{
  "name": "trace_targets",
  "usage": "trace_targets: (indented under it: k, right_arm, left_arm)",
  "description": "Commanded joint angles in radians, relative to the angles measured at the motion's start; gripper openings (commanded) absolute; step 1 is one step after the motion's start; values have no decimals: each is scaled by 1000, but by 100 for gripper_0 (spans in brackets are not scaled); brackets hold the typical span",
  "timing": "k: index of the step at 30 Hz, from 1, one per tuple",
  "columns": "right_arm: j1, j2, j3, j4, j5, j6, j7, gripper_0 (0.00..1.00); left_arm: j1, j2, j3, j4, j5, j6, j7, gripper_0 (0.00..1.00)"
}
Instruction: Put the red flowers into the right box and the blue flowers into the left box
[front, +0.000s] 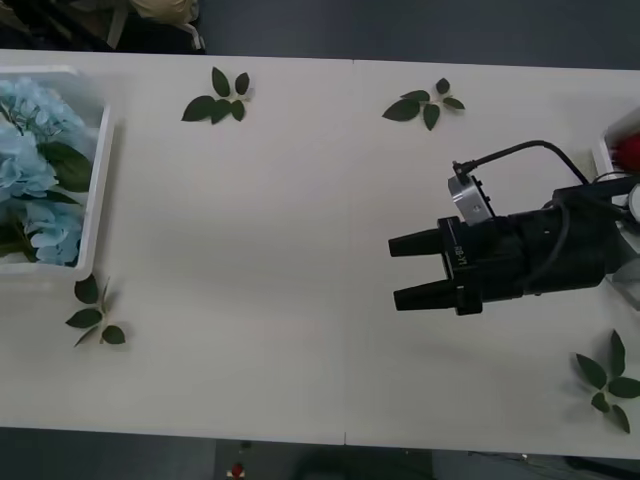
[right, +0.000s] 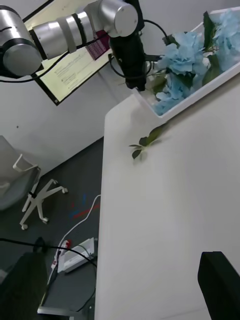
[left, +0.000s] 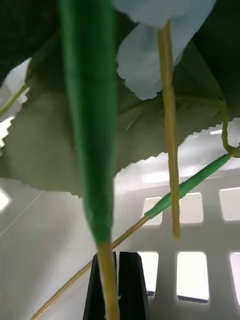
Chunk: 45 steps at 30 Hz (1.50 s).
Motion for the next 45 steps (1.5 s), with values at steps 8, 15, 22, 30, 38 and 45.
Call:
trace_targets:
  k: [8, 15, 22, 30, 38, 45]
  right_arm:
    - [-14, 34, -10, -24, 30, -68, 23, 89]
    - [-14, 35, -13, -26, 30, -85, 23, 89]
    - [-14, 34, -16, -24, 30, -85, 23, 89]
    - [-14, 34, -16, -26, 32, -85, 23, 89]
    - [-14, 34, -16, -24, 30, -85, 23, 89]
    - [-14, 34, -16, -24, 30, -85, 23, 89]
  left_arm:
    - [-7, 19, 84, 11, 30, -35, -22, 77]
    - [-7, 22, 173, -136, 66, -7, -45, 100]
    - [-36, 41, 265, -300, 80, 138, -58, 100]
    - [-65, 92, 352, -441, 485, 264, -134, 100]
    - [-36, 47, 223, -443, 1071, 149, -163, 100]
    - [64, -105, 190, -475, 1056, 0, -316, 100]
